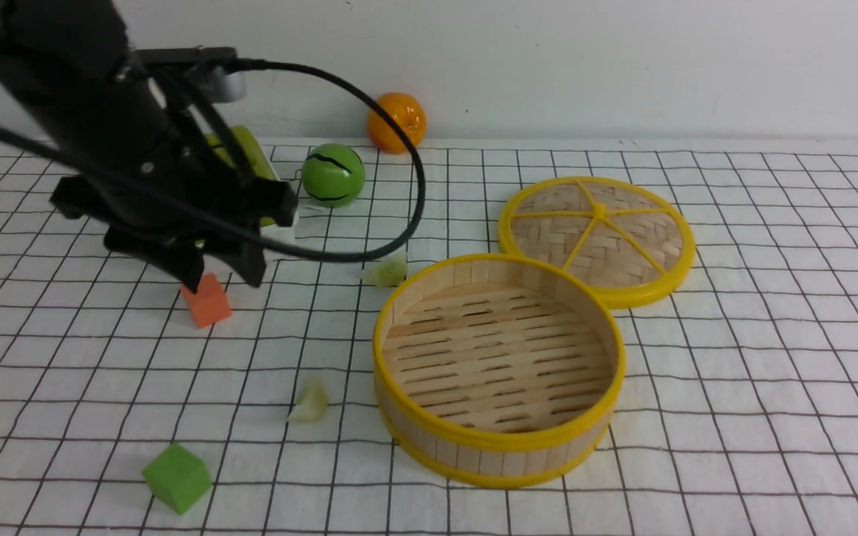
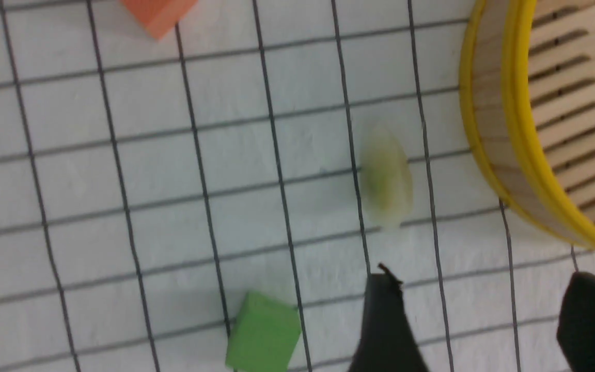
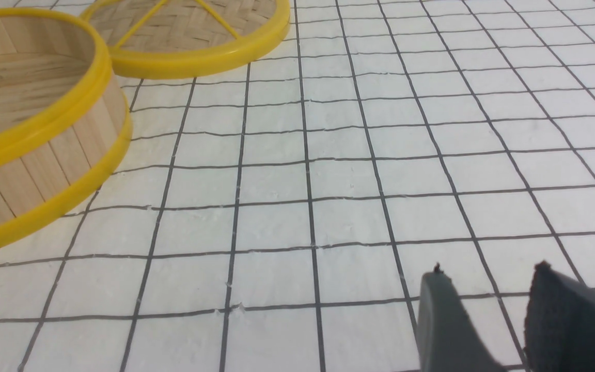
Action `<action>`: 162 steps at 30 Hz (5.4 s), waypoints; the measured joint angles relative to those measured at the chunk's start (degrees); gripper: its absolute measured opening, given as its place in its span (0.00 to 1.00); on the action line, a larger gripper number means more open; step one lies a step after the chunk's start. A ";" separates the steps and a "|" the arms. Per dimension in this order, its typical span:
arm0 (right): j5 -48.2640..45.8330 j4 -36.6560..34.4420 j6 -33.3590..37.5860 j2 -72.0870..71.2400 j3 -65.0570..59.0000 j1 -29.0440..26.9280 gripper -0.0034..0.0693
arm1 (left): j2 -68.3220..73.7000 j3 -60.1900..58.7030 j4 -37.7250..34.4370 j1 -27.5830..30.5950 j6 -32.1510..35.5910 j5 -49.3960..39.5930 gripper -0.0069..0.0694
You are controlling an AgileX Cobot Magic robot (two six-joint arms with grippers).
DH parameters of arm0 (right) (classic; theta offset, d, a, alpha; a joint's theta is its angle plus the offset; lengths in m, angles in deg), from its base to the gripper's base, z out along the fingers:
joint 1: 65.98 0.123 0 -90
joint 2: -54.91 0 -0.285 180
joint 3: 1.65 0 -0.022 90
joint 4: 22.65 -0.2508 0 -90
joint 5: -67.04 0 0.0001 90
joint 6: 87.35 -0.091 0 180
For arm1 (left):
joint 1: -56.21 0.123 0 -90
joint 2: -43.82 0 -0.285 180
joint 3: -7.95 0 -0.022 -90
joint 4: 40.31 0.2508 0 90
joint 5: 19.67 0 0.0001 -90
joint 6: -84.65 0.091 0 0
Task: Put the dumplings into the steamer on the table with the white tablecloth.
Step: 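Reach for and grasp a dumpling on the table with the left gripper, then place the dumpling into the bamboo steamer basket with the left gripper, then reach for and grasp a dumpling on the table with the left gripper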
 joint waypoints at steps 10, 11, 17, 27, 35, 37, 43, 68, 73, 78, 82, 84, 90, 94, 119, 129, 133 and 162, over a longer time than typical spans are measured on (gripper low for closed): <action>0.00 0.00 0.00 0.00 0.00 0.00 0.38 | 19.92 19.39 -0.16 -0.07 3.27 3.66 0.78; 0.00 0.00 0.00 0.00 0.00 0.00 0.38 | 22.27 21.34 -0.50 -0.07 3.70 4.54 0.78; 0.00 0.00 0.00 0.00 0.00 0.00 0.38 | 31.85 28.69 -4.79 -0.07 11.32 9.86 0.78; 0.00 0.00 0.00 0.00 0.00 0.00 0.38 | 40.34 30.53 -6.38 -0.07 16.47 21.43 0.78; 0.00 0.00 0.00 0.00 0.00 0.00 0.38 | 43.01 30.58 -9.69 -0.07 16.67 23.67 0.75; 0.00 0.00 0.00 0.00 0.00 0.00 0.38 | 43.45 30.65 -10.12 -0.07 16.67 23.75 0.71; 0.00 0.00 0.00 0.00 0.00 0.00 0.38 | 43.52 30.72 -9.84 -0.07 16.67 22.81 0.38; 0.00 0.00 0.00 0.00 0.00 0.00 0.38 | 27.72 31.33 -11.57 -16.71 11.26 6.27 0.33; 0.00 0.00 0.00 0.00 0.00 0.00 0.38 | 33.89 31.10 -7.50 -21.28 7.67 12.44 0.33; 0.00 0.00 0.00 0.00 0.00 0.00 0.38 | 37.58 31.10 -1.78 -21.35 0.27 15.52 0.33; 0.00 0.00 0.00 0.00 0.00 0.00 0.38 | 39.66 31.20 2.93 -21.31 -5.09 15.73 0.33; 0.00 0.00 0.00 0.00 0.00 0.00 0.38 | 39.89 31.20 2.93 -21.31 -5.49 15.73 0.33; 0.00 0.00 0.00 0.00 0.00 0.00 0.38 | 39.74 31.40 3.67 -21.31 -6.97 14.46 0.57; 0.00 0.00 0.00 0.00 0.00 0.00 0.38 | 36.87 30.94 5.37 -21.36 -6.97 9.90 0.76; 0.00 0.00 0.00 0.00 0.00 0.00 0.38 | -15.59 -11.62 24.41 -21.25 -20.42 0.69 0.71; 0.00 0.00 0.00 0.00 0.00 0.00 0.38 | -18.31 -29.06 11.37 -8.30 -22.32 13.56 0.70; 0.00 0.00 -0.06 0.00 0.00 0.00 0.38 | -13.15 -29.06 5.47 -2.30 -13.96 17.62 0.69; 0.00 0.00 -0.01 0.00 0.00 0.00 0.38 | 13.20 -19.68 -2.76 -1.14 -3.68 29.00 0.63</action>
